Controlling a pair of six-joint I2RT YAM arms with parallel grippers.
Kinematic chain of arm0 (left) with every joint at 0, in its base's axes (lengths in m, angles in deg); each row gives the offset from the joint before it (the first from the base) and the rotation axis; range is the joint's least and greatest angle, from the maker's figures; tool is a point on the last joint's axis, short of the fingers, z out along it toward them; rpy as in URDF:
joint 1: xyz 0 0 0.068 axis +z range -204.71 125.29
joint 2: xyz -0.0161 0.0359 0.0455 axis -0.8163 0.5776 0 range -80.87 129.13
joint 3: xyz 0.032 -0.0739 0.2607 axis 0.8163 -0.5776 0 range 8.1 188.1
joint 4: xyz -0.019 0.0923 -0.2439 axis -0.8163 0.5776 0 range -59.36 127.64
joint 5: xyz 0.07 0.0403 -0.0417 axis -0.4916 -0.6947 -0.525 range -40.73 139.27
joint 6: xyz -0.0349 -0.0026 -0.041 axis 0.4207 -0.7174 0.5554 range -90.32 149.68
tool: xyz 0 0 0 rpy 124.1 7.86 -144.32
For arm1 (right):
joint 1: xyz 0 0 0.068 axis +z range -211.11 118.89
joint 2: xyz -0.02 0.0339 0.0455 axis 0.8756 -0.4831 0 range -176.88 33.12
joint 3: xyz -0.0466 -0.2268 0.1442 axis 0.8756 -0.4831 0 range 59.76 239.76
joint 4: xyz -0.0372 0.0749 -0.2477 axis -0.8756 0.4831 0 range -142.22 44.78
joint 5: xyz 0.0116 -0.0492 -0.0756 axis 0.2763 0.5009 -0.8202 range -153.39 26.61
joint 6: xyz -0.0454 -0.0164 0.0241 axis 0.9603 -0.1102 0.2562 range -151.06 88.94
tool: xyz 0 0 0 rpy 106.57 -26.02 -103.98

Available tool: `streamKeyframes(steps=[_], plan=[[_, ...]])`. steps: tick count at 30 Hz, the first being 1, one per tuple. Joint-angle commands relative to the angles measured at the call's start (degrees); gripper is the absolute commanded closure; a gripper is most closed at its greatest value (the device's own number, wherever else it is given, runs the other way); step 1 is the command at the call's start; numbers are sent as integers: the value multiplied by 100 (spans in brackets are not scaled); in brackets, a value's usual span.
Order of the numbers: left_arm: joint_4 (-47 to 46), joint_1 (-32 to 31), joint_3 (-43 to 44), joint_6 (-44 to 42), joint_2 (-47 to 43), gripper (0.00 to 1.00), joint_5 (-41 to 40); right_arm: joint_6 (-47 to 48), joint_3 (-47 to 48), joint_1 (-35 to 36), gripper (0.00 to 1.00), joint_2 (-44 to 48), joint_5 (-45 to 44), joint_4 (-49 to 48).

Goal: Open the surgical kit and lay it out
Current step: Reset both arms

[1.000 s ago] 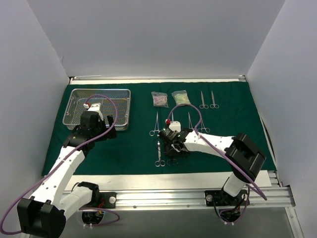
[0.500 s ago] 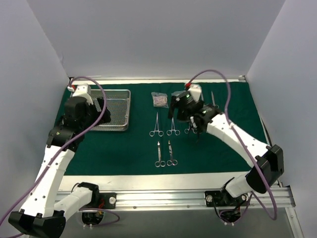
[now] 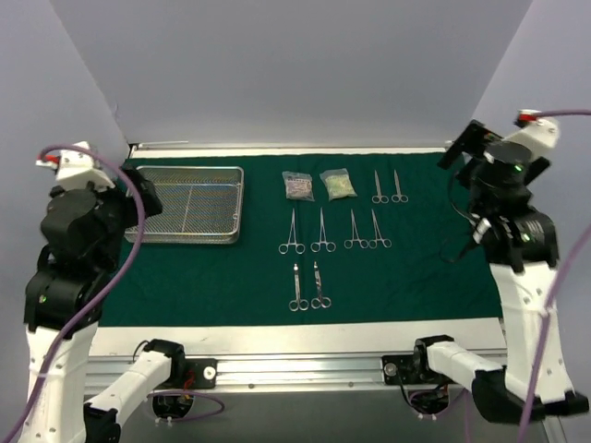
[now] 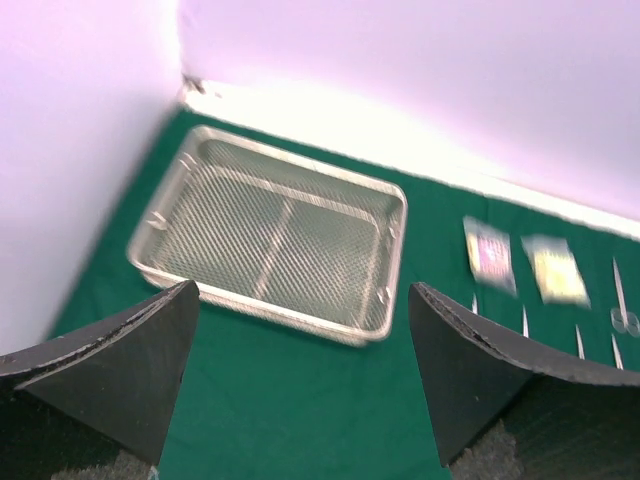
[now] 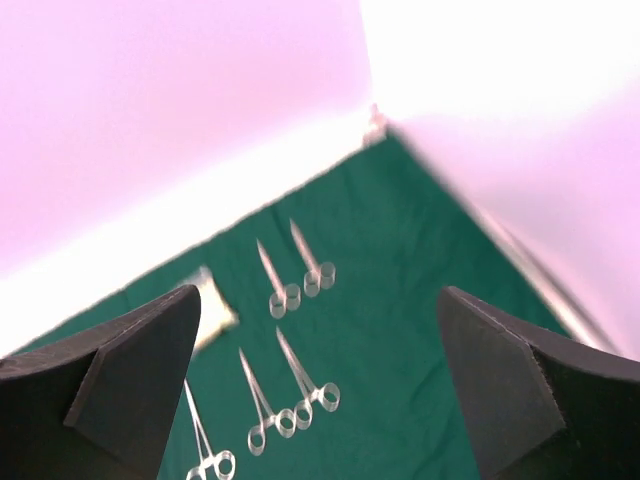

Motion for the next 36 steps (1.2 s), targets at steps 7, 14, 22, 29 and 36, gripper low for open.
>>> streamKeyframes(steps=[7, 14, 22, 29, 36], plan=[[-679, -169, 545, -1341, -1162, 6, -1619, 1754, -108, 45, 0, 1890, -836, -902], [-1100, -195, 405, -2046, -1637, 6, -1716, 2317, -214, 54, 0, 2445, -827, -1334], [-1356, -195, 335, -2205, -1787, 6, -1777, 2354, -302, 54, 0, 2586, -695, -1491], [-1523, -204, 177, -2152, -1910, 6, -1786, 2284, -452, 54, 0, 2630, -590, -1624], [-1725, -204, 80, -2126, -1928, 6, -1751, 2213, -619, 54, 0, 2674, -511, -1782]])
